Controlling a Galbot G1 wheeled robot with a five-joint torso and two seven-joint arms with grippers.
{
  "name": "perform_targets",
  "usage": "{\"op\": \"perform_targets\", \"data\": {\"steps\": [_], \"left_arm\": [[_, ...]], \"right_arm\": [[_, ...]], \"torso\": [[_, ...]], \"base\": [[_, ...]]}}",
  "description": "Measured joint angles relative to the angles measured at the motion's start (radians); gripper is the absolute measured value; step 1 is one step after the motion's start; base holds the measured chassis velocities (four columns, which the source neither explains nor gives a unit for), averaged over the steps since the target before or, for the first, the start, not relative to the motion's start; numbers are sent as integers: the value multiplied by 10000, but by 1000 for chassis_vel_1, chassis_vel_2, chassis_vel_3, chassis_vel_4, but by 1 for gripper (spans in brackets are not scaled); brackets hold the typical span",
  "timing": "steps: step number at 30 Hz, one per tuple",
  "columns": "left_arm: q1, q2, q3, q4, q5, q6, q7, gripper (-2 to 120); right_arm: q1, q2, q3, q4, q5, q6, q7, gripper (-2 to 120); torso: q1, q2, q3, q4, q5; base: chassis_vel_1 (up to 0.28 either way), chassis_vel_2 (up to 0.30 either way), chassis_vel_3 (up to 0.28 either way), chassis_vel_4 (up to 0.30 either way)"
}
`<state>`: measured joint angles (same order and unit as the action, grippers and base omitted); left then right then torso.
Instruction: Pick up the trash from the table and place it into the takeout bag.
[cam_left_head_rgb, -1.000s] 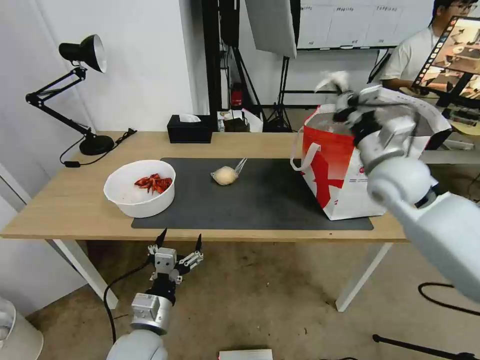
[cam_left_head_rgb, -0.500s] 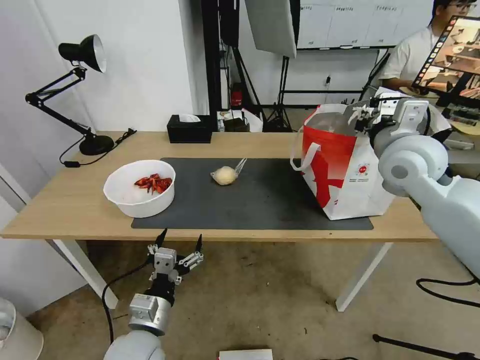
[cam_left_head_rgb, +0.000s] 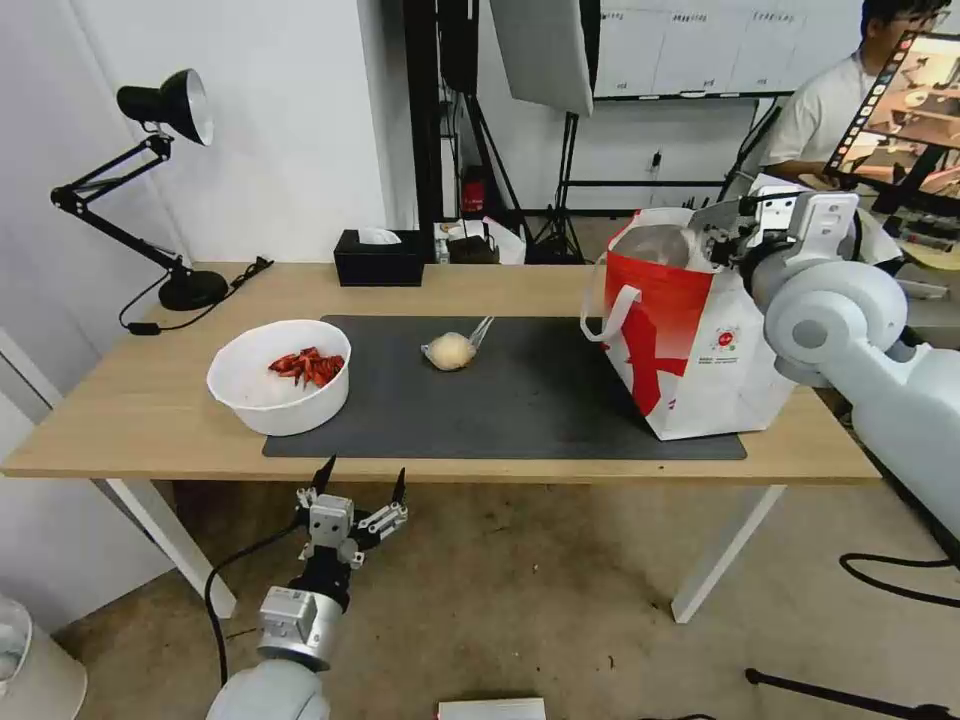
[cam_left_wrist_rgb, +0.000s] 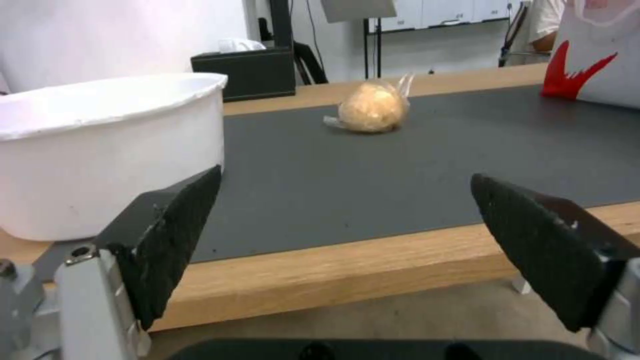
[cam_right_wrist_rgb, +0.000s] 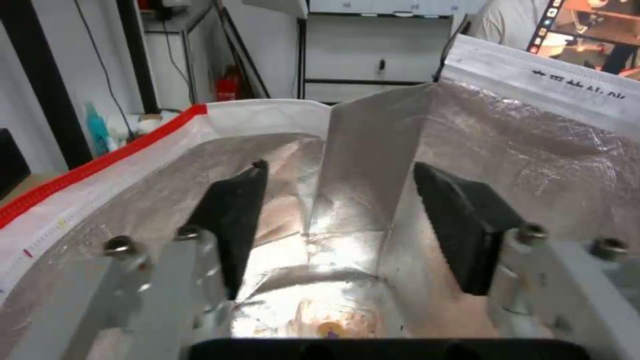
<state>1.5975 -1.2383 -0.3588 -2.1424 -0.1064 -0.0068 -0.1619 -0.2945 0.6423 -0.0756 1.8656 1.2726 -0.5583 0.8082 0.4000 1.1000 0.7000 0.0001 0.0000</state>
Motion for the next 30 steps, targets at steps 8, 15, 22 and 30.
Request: {"op": "perform_targets", "data": {"steps": [8, 15, 22, 30], "left_arm": [[48, -2, -28, -149, -5, 0, 0, 100], [80, -56, -35, -404, 25, -21, 1, 100], [347, -389, -253, -595, 179, -157, 9, 100], [765, -630, -531, -739, 329, -237, -19, 100]], "right_arm": [[-713, -258, 535, 600, -93, 1898, -2065, 93], [-3335, -683, 1642, 1785, -1935, 4485, -4772, 100], [-6336, -371, 2300, 2627, -4127, 6587, -5673, 100], [-10442, 814, 3215, 2352, -6888, 8067, -6213, 100]], "torso": [[0, 0, 0, 2, -2], [-1, 0, -1, -3, 1], [-1, 0, -2, -5, 0], [-2, 1, -2, -5, 3]], "base": [[0, 0, 0, 0], [0, 0, 0, 0], [0, 0, 0, 0], [0, 0, 0, 0]]}}
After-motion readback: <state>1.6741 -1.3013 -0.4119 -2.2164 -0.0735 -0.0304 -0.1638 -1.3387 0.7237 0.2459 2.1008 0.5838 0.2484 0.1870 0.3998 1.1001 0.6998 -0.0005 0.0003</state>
